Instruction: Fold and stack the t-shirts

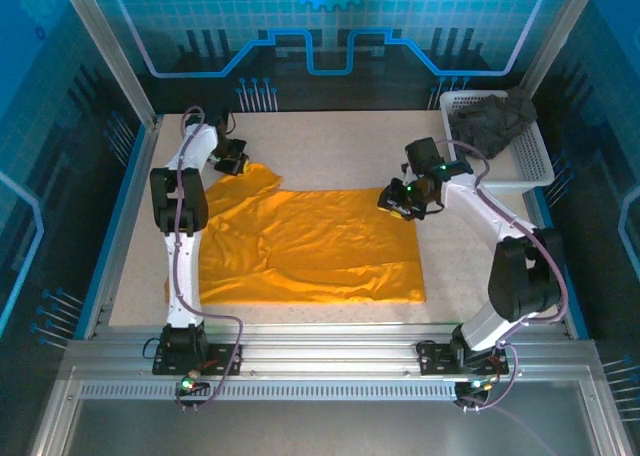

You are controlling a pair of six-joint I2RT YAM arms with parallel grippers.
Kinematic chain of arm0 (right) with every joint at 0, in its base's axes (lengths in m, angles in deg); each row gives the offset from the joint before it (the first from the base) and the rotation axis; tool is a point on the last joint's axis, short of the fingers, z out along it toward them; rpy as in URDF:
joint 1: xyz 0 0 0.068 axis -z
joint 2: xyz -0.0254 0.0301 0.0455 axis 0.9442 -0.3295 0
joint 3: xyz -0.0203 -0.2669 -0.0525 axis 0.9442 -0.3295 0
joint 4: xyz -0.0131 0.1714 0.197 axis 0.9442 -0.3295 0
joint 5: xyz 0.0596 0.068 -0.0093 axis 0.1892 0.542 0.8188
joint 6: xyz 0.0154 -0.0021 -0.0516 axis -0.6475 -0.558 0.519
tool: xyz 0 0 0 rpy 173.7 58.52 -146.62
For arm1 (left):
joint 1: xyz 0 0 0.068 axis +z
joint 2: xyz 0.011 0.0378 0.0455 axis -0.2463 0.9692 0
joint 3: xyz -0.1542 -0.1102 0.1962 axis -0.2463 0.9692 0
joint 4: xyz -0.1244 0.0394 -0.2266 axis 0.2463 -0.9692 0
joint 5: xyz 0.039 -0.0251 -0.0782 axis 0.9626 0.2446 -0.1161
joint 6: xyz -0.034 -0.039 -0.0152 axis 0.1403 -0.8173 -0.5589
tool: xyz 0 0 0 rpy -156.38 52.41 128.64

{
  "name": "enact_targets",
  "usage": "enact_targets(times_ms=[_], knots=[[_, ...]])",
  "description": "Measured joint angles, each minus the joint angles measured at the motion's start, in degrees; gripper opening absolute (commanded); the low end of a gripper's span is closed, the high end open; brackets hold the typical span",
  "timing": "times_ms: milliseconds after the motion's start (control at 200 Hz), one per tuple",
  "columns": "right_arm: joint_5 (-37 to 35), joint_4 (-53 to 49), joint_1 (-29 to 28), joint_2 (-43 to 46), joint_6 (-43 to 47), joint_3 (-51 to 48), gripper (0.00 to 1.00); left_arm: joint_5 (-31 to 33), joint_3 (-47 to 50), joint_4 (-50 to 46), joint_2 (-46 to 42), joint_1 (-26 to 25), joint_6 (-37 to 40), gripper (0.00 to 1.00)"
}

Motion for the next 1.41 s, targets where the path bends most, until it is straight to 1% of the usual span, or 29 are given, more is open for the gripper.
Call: enact_targets(times_ms=[120, 235, 370, 480, 580, 685, 1030, 1150, 1236, 1356, 1406], knots=[[-5.42, -1.09, 0.94, -7.61, -0.11, 8.96, 0.33, 0.76, 1.9, 0.55, -3.63, -0.57, 1.97, 0.0], [-11.13, -2.89, 1.73, -16.5, -0.98, 18.64, 0.34, 0.7, 5.35, 3.13, -9.66, -1.95, 3.96, 0.0], [-17.0, -6.56, 3.3, -26.95, -1.14, 28.79, 0.36, -0.48, 14.95, 8.07, -18.58, -3.74, 5.07, 0.0], [-18.82, -8.87, 5.46, -32.94, -1.05, 33.22, 0.37, -2.03, 23.58, 11.8, -24.02, -4.55, 5.16, 0.0], [-19.26, -10.73, 7.43, -35.6, -0.11, 34.77, 0.37, -3.15, 28.85, 13.77, -26.4, -4.55, 5.16, 0.0], [-19.17, -11.72, 8.5, -36.98, 1.66, 35.91, 0.36, -3.82, 32.11, 14.62, -27.65, -4.5, 5.49, 0.0], [-15.21, -10.08, 8.35, -37.46, 6.97, 34.73, 0.35, -4.81, 33.59, 15.02, -29.77, -4.2, 8.0, 0.0], [-14.25, -9.86, 8.35, -37.48, 8.04, 33.7, 0.26, -4.81, 33.59, 14.97, -29.77, -4.09, 8.39, 0.0], [-14.19, -9.86, 8.35, -37.48, 9.03, 33.62, 0.14, -4.81, 33.33, 14.6, -29.75, -4.02, 8.92, 0.0], [-14.29, -9.86, 8.35, -37.48, 10.08, 33.62, 0.0, -4.76, 30.12, 12.15, -28.87, -3.48, 10.71, 0.0], [-14.47, -9.86, 8.35, -37.48, 11.02, 33.62, 0.0, -4.59, 27.08, 10.54, -27.54, -3.04, 12.02, 0.0]])
